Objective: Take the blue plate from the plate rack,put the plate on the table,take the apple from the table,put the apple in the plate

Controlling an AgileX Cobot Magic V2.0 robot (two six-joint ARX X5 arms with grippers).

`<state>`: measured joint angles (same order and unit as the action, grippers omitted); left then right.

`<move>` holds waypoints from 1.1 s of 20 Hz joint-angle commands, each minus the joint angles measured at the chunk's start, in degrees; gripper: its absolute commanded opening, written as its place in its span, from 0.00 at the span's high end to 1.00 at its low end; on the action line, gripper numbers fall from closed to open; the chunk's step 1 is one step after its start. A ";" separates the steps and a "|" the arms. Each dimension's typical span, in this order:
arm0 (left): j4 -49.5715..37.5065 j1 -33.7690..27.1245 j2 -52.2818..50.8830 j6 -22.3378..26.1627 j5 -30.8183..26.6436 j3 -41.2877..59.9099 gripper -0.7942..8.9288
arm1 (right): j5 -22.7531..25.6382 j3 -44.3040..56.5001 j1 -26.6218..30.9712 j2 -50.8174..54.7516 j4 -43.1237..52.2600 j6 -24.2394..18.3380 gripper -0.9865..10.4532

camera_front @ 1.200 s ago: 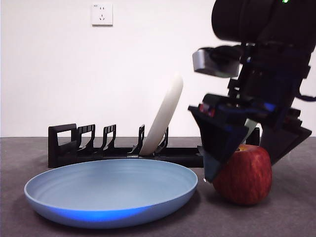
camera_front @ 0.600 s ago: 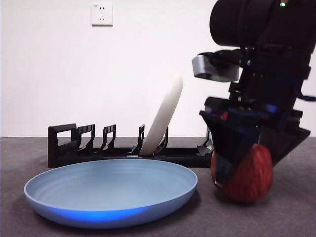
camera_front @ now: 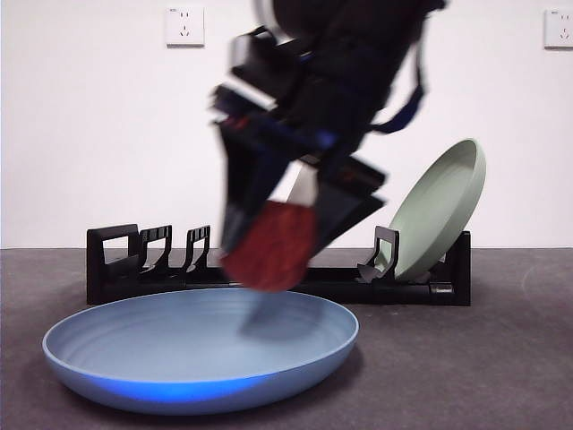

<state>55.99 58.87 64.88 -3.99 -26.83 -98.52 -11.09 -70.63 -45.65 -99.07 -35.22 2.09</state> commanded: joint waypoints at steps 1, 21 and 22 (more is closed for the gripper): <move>0.11 -0.11 -0.13 1.03 -3.41 0.22 0.40 | 1.86 -2.71 -2.71 -3.34 0.33 -0.96 0.93; 5.31 -1.66 -0.13 4.00 -19.56 0.22 0.40 | 5.49 -2.93 -5.44 -8.55 0.70 -2.10 0.28; 5.68 -1.66 -0.11 4.02 -19.56 0.22 0.40 | 5.49 -2.97 -5.44 -8.50 0.70 -2.03 0.28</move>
<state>61.80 57.36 64.86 -0.45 -46.17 -98.52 -5.58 -73.54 -50.78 -106.78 -34.65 0.21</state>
